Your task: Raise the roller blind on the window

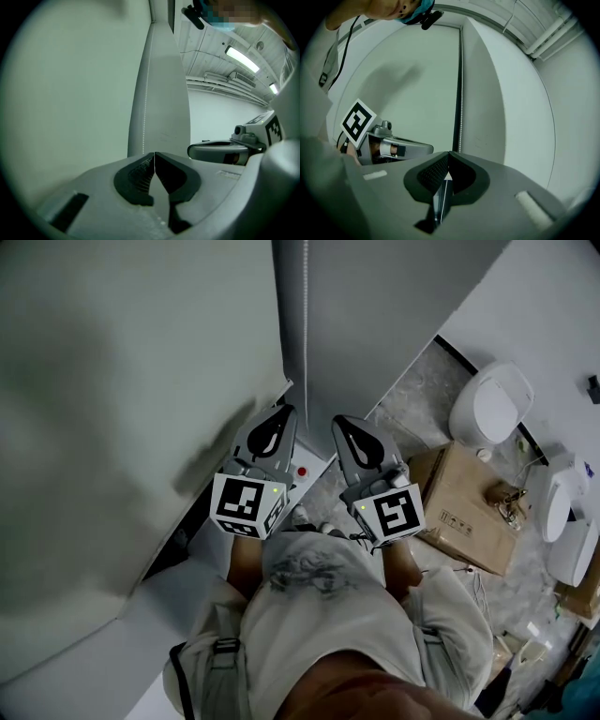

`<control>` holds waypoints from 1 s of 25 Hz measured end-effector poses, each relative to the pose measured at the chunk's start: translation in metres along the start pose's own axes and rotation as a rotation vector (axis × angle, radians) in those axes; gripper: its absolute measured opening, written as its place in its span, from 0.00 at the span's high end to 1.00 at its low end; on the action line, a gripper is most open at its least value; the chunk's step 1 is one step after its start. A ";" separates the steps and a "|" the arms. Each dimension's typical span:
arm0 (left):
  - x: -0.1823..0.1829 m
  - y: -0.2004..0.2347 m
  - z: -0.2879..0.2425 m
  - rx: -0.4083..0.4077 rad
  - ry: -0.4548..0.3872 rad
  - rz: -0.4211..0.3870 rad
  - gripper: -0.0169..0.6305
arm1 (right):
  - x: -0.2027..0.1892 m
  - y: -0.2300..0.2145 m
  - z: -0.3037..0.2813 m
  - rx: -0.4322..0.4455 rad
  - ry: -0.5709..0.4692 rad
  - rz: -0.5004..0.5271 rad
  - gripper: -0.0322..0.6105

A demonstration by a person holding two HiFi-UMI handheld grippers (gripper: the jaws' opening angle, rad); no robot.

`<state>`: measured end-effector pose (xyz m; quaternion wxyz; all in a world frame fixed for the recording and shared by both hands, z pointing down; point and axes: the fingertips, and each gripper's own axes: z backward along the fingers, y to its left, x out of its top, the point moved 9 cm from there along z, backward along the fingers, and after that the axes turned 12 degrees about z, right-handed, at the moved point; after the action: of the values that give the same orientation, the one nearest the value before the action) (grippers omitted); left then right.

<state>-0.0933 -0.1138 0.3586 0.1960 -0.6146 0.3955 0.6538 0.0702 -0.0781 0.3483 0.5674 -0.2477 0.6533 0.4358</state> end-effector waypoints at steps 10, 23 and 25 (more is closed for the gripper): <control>0.007 0.014 -0.028 -0.047 0.012 -0.019 0.92 | -0.005 -0.005 -0.011 -0.064 0.034 -0.003 0.93; 0.007 0.023 -0.065 -0.042 0.009 -0.021 0.86 | -0.009 -0.024 -0.025 -0.020 0.039 0.024 0.93; 0.005 0.025 -0.068 -0.040 0.007 -0.023 0.85 | -0.011 -0.024 -0.026 -0.012 0.037 0.027 0.93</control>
<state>-0.0685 -0.1815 0.3656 0.1897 -0.6252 0.3761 0.6570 0.0792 -0.1140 0.3515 0.5475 -0.2502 0.6645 0.4428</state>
